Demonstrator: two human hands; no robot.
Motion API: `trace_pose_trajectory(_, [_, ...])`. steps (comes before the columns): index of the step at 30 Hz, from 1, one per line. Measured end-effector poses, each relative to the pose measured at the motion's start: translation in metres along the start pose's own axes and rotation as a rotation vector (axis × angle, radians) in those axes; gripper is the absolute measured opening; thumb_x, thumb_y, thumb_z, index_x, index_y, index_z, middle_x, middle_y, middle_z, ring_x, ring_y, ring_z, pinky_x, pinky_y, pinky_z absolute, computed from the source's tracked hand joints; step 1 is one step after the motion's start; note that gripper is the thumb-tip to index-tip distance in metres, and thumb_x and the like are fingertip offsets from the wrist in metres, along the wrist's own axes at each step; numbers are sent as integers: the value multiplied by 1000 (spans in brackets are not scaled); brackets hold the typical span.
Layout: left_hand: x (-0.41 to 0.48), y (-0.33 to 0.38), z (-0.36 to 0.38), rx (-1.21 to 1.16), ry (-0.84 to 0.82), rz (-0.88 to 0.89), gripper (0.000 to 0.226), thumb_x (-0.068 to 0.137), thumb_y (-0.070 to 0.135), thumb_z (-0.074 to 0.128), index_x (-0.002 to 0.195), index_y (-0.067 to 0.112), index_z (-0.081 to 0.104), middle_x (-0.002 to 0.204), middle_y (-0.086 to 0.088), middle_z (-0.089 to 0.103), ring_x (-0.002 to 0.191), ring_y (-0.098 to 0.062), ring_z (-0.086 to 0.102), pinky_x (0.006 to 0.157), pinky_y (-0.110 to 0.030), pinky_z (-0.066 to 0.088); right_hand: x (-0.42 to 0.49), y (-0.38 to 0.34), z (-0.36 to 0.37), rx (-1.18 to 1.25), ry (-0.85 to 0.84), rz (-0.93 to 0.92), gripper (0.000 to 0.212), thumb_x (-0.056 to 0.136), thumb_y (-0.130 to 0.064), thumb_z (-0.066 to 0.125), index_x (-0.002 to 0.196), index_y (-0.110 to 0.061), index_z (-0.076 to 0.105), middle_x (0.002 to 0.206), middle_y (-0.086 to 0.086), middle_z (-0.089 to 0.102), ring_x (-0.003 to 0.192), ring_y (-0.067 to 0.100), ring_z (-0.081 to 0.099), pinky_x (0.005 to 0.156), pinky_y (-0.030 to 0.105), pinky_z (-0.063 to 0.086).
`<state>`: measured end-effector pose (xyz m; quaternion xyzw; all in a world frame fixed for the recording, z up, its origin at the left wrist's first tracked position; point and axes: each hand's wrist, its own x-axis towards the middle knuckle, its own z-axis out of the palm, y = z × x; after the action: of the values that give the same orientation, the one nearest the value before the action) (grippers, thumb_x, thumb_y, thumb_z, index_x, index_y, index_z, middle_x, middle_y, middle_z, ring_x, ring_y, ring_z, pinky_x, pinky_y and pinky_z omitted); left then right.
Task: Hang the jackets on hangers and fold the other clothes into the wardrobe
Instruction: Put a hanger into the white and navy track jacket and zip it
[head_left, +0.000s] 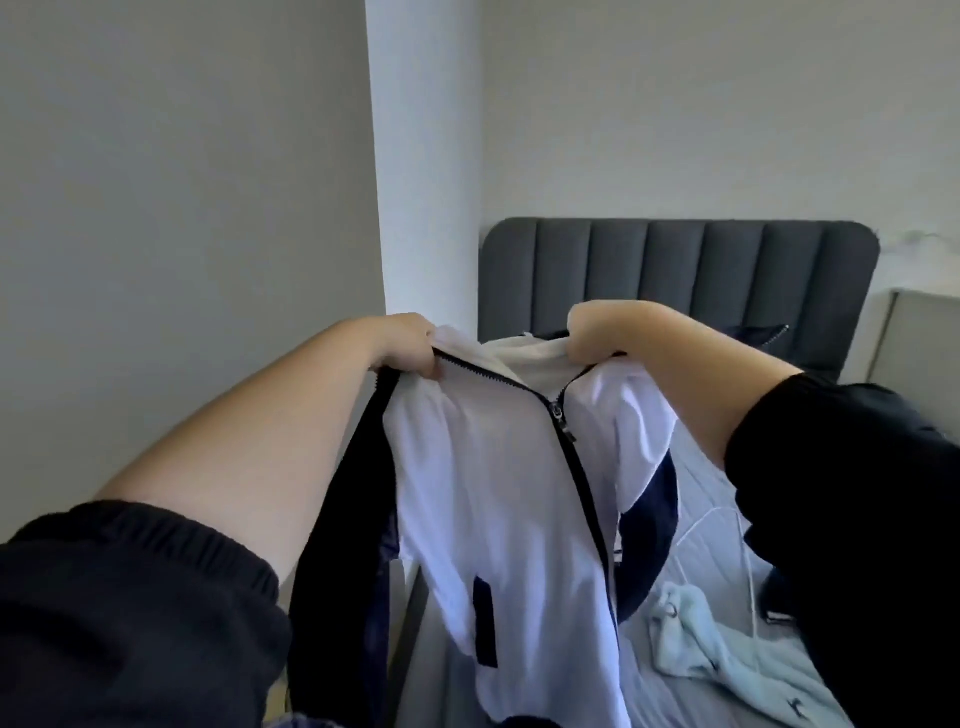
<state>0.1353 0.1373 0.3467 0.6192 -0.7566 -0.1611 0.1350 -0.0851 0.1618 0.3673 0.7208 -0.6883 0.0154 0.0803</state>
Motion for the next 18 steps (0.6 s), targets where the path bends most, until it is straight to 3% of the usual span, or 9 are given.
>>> trace_pose_trajectory(3, [22,-23,75,172,267,-53,15,83,3,49,95,12,50,108,-13,59,95,-32,56,69,-31,39,15,-9,91,49,81,36,6,87,-4,48,83,-7,51,89,6,57,80,28,55,64,31,40])
trace_pose_trajectory(5, [33,-46,137,172,381,-140,18,85,4,49,102,11,53,108,-12,60,101,-34,57,69,-33,39,24,-12,166,39,73,78,19,88,-5,48,102,-10,60,100,6,62,95,29,59,68,31,41])
trace_pose_trajectory(7, [43,-70,200,252,311,-196,23,87,9,50,109,12,57,115,-9,56,109,-30,51,76,-35,41,25,-16,237,-64,-35,63,20,91,-12,46,102,-15,62,108,4,63,100,25,59,70,29,42])
trace_pose_trajectory(9, [49,-93,260,425,136,-231,29,90,13,50,117,16,59,121,-5,47,117,-24,43,87,-32,41,19,-19,298,-201,-167,15,20,93,-20,46,104,-21,62,113,1,61,107,22,55,79,28,41])
trace_pose_trajectory(12, [52,-113,316,537,-81,-254,29,91,13,50,118,18,59,122,-1,53,115,-20,51,84,-28,43,13,-23,355,-291,-367,13,27,92,-16,47,113,-23,61,107,-5,61,105,17,58,78,26,39])
trace_pose_trajectory(15, [64,-119,328,391,-153,-351,23,89,14,52,110,18,61,114,1,62,108,-20,60,75,-27,43,28,-23,368,-147,-520,105,24,92,-13,50,113,-17,61,111,-1,61,107,21,59,77,26,43])
trace_pose_trajectory(17, [85,-115,316,126,-97,-496,23,92,14,48,111,13,61,113,-6,63,107,-25,60,76,-29,44,54,-17,360,150,-455,236,16,89,-10,53,103,-11,61,103,10,63,105,28,62,77,30,46])
trace_pose_trajectory(18, [101,-111,307,-66,-37,-565,25,93,14,45,112,9,61,112,-10,63,105,-29,61,77,-32,47,70,-15,350,328,-341,292,13,87,-7,52,97,-8,60,96,14,64,102,32,64,75,31,47])
